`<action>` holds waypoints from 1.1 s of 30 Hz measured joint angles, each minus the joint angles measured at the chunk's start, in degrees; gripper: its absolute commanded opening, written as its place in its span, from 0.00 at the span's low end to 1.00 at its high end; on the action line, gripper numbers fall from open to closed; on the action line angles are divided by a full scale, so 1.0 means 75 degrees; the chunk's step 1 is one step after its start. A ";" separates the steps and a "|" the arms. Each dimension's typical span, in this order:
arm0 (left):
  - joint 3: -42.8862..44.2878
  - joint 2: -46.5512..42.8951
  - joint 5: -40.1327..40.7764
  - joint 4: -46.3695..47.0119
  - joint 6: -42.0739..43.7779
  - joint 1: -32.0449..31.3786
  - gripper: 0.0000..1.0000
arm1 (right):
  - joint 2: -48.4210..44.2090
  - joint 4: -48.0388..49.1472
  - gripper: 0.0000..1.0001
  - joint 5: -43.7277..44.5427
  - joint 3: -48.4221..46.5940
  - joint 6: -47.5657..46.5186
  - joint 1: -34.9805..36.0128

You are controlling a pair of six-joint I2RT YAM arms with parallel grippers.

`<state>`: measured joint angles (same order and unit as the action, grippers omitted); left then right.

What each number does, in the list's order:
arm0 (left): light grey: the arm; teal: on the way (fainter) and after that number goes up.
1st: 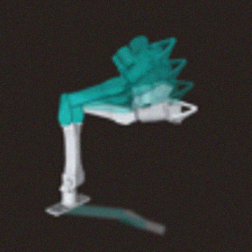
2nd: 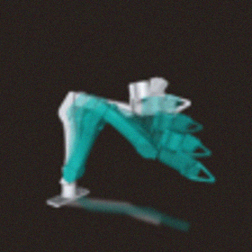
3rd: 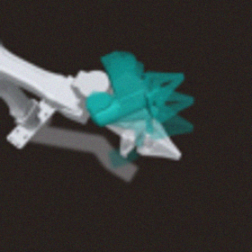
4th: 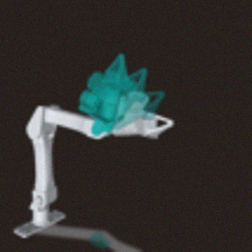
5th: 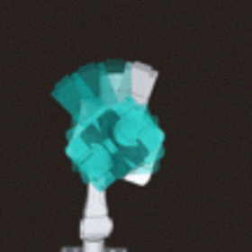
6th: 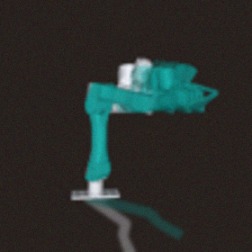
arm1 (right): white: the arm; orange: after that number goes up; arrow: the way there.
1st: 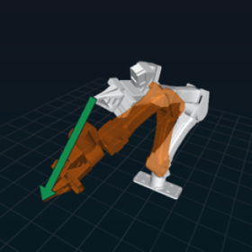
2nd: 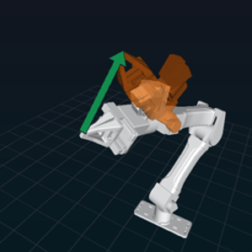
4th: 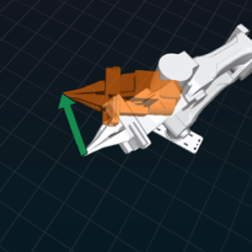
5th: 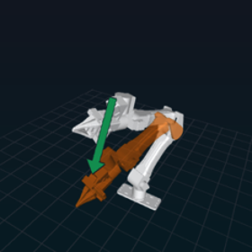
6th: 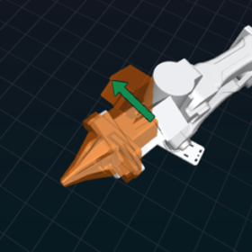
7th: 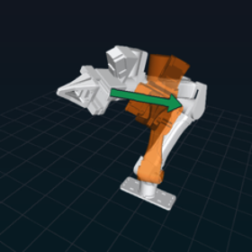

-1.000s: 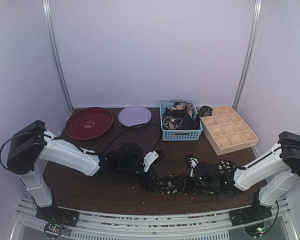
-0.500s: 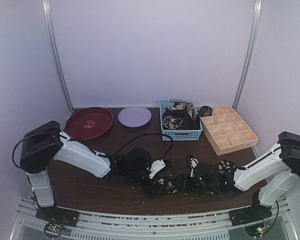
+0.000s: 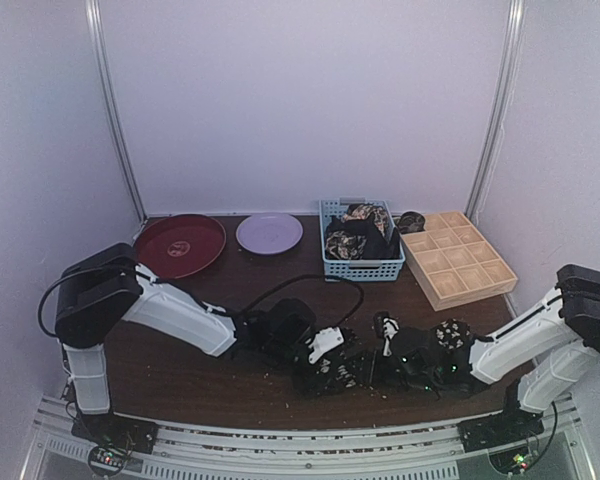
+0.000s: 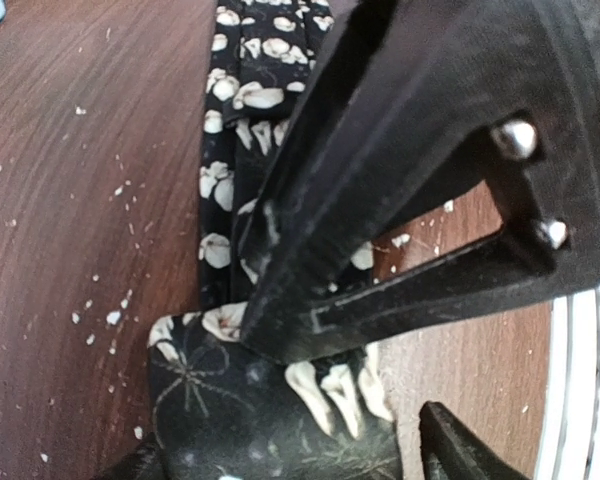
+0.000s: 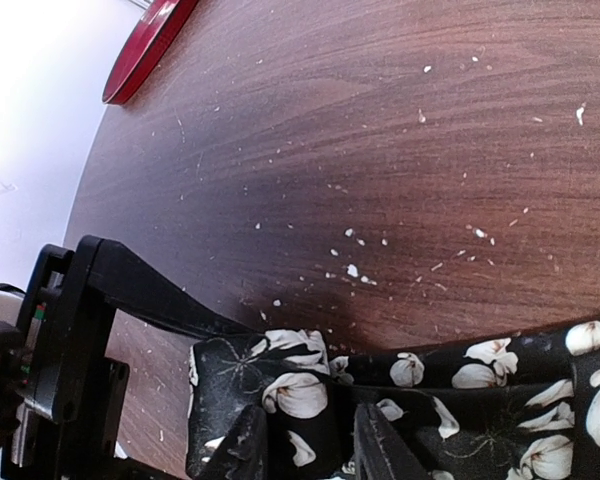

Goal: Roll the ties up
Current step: Roll the tie at the center of the board.

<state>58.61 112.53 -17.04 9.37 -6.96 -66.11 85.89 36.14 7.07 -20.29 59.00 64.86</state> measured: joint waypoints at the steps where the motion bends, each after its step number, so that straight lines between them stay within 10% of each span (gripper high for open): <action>1: 0.0000 0.0000 0.0009 -0.0029 0.0047 -0.0009 0.58 | -0.0006 0.0006 0.32 -0.0012 0.0015 0.0006 0.0000; 6: 0.0000 0.0000 0.0029 -0.0111 0.0236 -0.0023 0.39 | -0.0058 0.0093 0.33 -0.0099 0.0114 0.0076 0.0000; 28: -0.0516 -0.0175 -0.0023 0.0396 0.0892 -0.0149 0.42 | 0.0050 0.0962 0.33 -0.0697 0.0490 0.0391 0.0000; 33: -0.0536 -0.0184 -0.0020 0.0391 0.1023 -0.0154 0.58 | 0.0175 0.1084 0.30 -0.0845 0.0490 0.0393 0.0000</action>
<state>54.59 111.15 -17.19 12.29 0.71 -67.26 87.20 44.27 0.73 -16.62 61.95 64.86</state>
